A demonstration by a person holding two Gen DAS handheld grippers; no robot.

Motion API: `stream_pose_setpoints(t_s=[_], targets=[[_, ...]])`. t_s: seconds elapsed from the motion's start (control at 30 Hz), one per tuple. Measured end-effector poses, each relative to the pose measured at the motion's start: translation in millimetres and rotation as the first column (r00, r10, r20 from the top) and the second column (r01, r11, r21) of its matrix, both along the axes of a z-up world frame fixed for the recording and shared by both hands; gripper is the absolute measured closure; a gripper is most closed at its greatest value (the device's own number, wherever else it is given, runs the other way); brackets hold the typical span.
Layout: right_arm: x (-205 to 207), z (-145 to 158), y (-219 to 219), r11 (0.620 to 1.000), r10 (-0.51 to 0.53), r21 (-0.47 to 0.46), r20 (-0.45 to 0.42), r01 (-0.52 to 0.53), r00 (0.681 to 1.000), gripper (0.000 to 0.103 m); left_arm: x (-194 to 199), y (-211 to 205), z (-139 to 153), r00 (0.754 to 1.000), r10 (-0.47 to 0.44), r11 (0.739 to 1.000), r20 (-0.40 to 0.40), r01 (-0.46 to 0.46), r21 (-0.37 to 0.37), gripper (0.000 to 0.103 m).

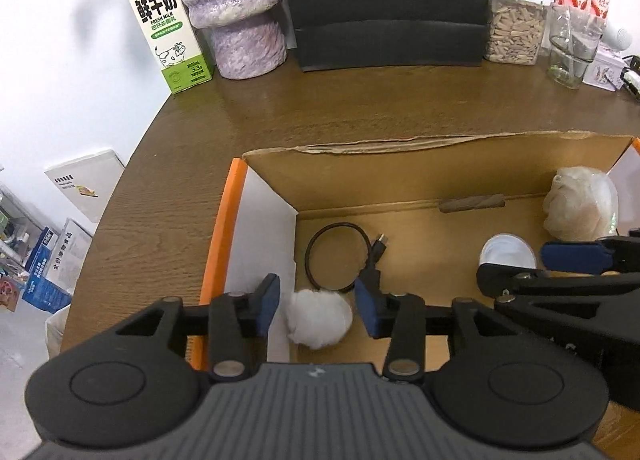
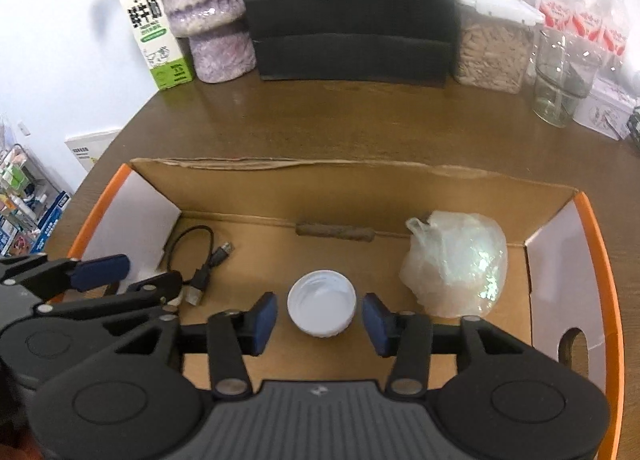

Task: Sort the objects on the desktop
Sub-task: 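Carry the tissue and the cap with both grippers into the cardboard box, then open both grippers to drop the tissue and cap inside the box, then withdraw both grippers from the box back over the table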

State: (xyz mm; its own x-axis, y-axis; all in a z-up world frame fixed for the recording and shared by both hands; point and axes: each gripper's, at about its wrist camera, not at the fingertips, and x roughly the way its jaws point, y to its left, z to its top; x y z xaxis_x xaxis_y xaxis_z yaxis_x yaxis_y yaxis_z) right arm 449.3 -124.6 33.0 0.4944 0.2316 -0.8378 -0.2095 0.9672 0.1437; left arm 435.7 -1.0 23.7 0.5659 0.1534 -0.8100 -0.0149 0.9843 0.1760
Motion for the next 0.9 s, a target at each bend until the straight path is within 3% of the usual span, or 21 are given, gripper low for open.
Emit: stream_pose_setpoints(t_s=[0.1, 0.17, 0.23, 0.3, 0.43, 0.6, 0.9], targets=[[0, -1, -6, 1.0, -0.017, -0.004, -0.004, 0.017, 1.0, 0.042, -3, -1, -1, 1.0, -0.006, 1.0, 0.003, 0.006, 0.009, 0.049], [0, -2, -12, 1.0, -0.027, -0.004, -0.006, 0.027, 1.0, 0.036, -4, -2, 0, 1.0, -0.004, 1.0, 0.008, 0.004, 0.019, 0.039], [-1, -2, -19, 0.999, -0.045, -0.005, -0.009, 0.045, 0.999, 0.032, -6, -3, 0, 1.0, 0.003, 0.999, 0.018, -0.004, 0.04, 0.022], [-2, -1, -24, 0.999, -0.054, -0.007, -0.006, 0.054, 0.999, 0.025, -9, -4, 0, 0.999, 0.002, 0.998, 0.032, -0.004, 0.061, 0.017], [-7, 4, -32, 0.997, -0.074, -0.005, 0.001, 0.074, 0.997, 0.023, -15, -5, 3, 0.999, 0.004, 0.998, 0.053, -0.007, 0.062, 0.007], [-17, 14, -41, 0.996, -0.085, 0.005, 0.027, 0.085, 0.996, 0.016, -24, -6, 14, 0.995, 0.006, 0.998, 0.098, -0.012, 0.06, 0.0], [-47, 42, -43, 0.998, -0.061, 0.014, 0.089, 0.06, 0.994, 0.006, -56, 0, 40, 0.988, 0.007, 0.999, 0.151, -0.012, 0.033, 0.0]])
